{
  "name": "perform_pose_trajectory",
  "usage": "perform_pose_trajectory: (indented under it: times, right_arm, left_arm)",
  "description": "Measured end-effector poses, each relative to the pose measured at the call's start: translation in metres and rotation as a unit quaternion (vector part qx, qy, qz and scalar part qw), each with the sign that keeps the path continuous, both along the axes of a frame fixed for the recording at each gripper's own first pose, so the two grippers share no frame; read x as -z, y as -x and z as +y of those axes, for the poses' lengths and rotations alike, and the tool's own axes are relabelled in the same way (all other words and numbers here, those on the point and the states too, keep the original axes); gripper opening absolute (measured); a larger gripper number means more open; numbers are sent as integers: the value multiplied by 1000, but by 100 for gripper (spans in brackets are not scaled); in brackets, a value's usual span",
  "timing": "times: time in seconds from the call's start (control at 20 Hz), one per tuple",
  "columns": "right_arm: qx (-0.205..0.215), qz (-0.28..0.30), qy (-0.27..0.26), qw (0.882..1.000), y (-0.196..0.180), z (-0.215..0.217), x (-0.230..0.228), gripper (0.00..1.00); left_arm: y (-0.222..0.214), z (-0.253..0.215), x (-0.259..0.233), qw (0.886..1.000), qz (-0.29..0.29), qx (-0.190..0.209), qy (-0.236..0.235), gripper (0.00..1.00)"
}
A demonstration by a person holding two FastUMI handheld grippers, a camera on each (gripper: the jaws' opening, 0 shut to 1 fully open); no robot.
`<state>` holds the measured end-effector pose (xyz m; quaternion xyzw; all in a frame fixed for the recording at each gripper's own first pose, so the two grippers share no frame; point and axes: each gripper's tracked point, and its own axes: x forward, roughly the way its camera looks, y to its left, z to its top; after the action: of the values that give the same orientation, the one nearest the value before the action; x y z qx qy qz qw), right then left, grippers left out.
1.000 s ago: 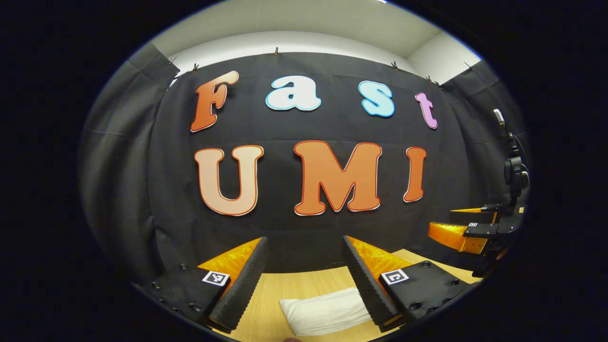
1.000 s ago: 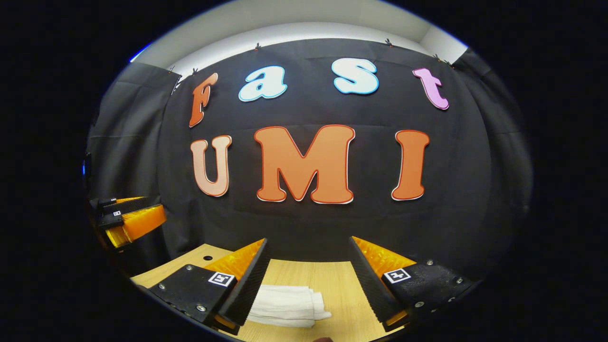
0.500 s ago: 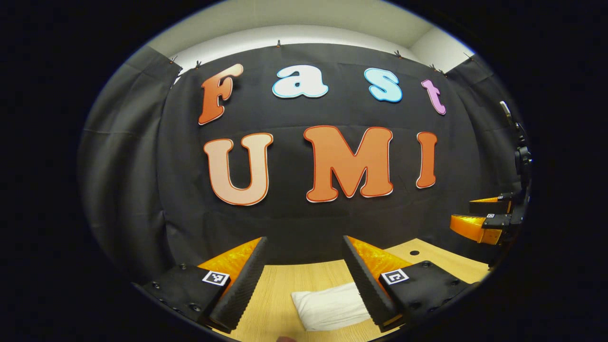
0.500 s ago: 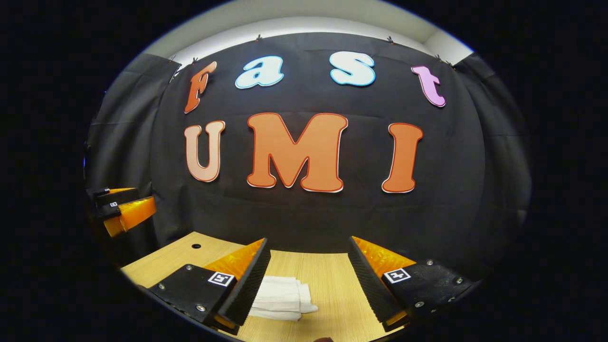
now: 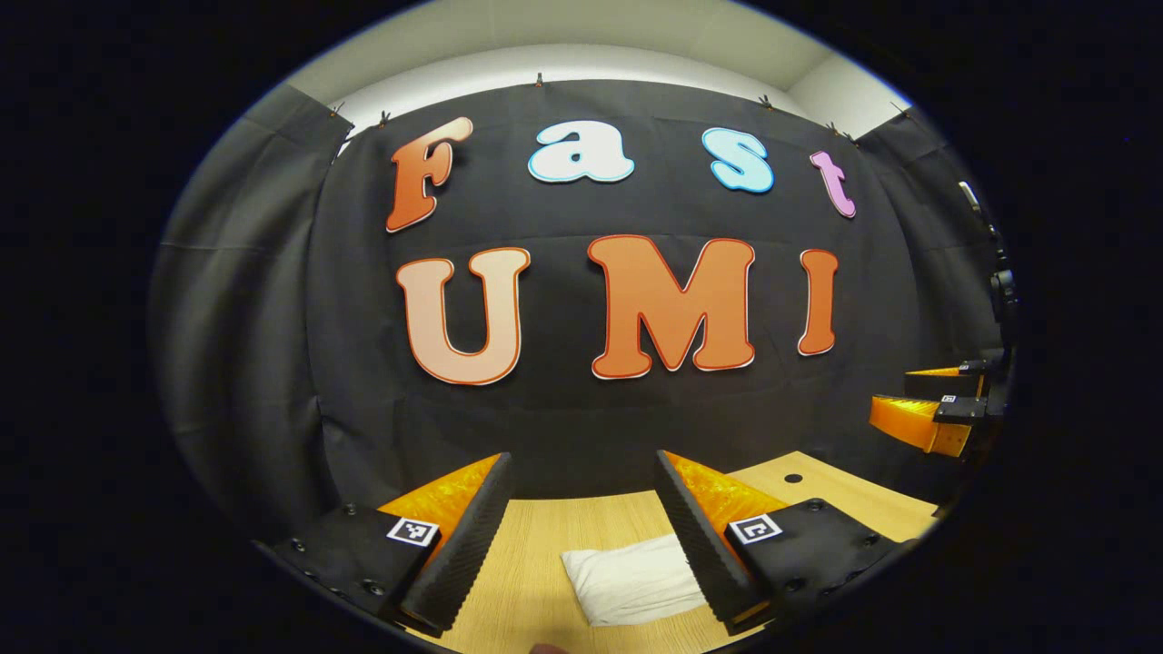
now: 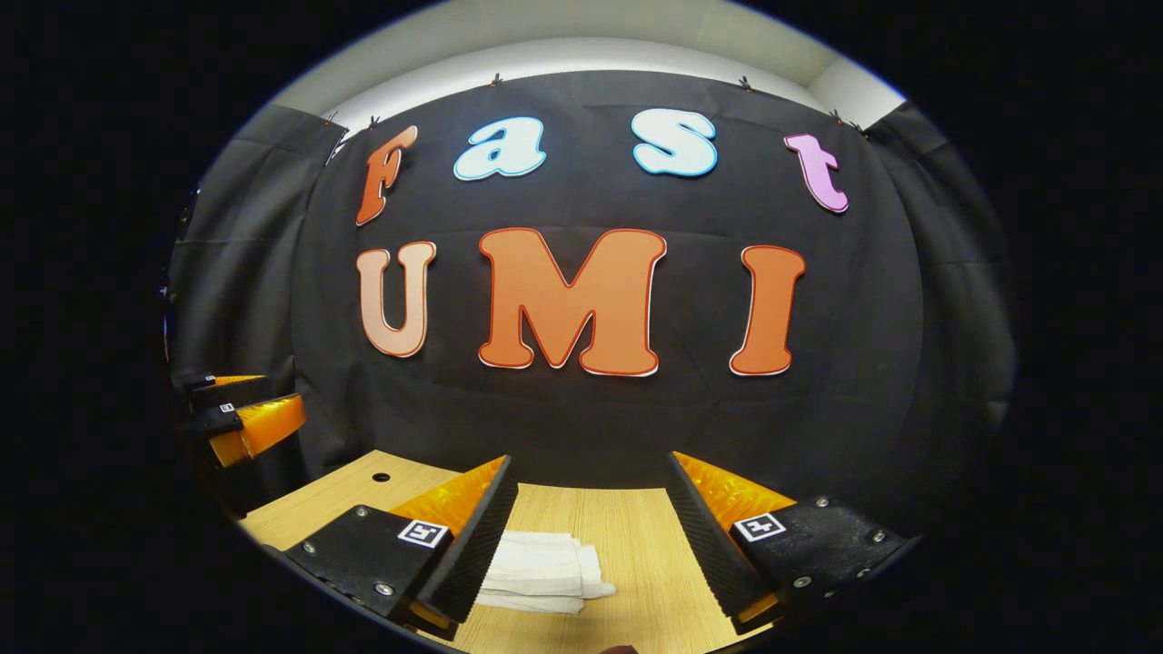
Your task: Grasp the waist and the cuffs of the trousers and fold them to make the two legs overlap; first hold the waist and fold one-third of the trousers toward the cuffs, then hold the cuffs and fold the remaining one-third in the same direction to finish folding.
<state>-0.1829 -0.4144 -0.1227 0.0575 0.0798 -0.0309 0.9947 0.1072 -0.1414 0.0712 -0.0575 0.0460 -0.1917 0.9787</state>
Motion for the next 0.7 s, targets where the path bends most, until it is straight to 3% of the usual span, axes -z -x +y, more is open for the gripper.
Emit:
perform_pose_trajectory:
  times: [0.7]
  right_arm:
    - [-11,-6,-6,1000,3,-2,4,98]
  left_arm:
    - [6,2,1,999,1,-37,0,100]
